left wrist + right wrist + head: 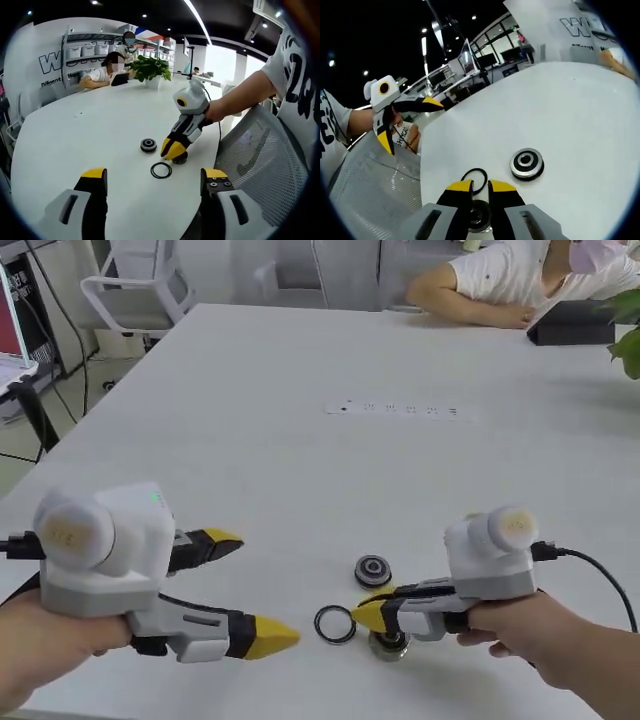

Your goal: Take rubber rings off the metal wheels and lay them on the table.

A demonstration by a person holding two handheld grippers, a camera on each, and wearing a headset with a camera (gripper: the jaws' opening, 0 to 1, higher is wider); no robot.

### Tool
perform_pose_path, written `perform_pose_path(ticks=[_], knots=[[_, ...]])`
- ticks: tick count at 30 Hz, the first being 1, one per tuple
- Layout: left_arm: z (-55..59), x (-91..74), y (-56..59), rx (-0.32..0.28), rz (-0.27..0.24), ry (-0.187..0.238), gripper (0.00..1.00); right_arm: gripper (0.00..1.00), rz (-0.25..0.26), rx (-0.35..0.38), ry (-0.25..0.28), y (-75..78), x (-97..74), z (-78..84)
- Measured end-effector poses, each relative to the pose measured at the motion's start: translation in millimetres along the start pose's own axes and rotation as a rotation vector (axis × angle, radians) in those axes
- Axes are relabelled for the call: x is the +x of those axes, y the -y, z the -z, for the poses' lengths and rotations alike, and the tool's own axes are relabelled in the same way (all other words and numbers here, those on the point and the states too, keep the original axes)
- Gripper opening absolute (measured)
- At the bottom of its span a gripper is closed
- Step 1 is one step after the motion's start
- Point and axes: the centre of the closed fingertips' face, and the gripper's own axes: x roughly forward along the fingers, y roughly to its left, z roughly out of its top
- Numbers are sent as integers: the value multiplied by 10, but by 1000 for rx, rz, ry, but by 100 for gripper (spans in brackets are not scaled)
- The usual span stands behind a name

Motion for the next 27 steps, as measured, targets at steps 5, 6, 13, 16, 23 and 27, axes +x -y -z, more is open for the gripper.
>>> perform_pose_path(ticks=[5, 6, 13, 16, 23, 27], knots=[[-14, 11, -22, -11, 0, 2, 72, 12, 10, 5, 50, 35, -82, -117], [-19, 13, -26, -12, -1, 3, 72, 13, 13, 7, 58, 49, -96, -132], [-68, 35, -68, -18, -6, 11, 71, 16, 29, 19, 120, 98, -219, -251], [-91, 60, -108, -16, -8, 14, 71, 17, 39, 18, 142, 129, -278, -290], [-159, 124, -166, -9, -12, 18, 69, 18, 69, 13, 178, 235, -418, -353], [-207, 191, -178, -8, -10, 24, 68, 20, 94, 6, 188, 319, -491, -358]])
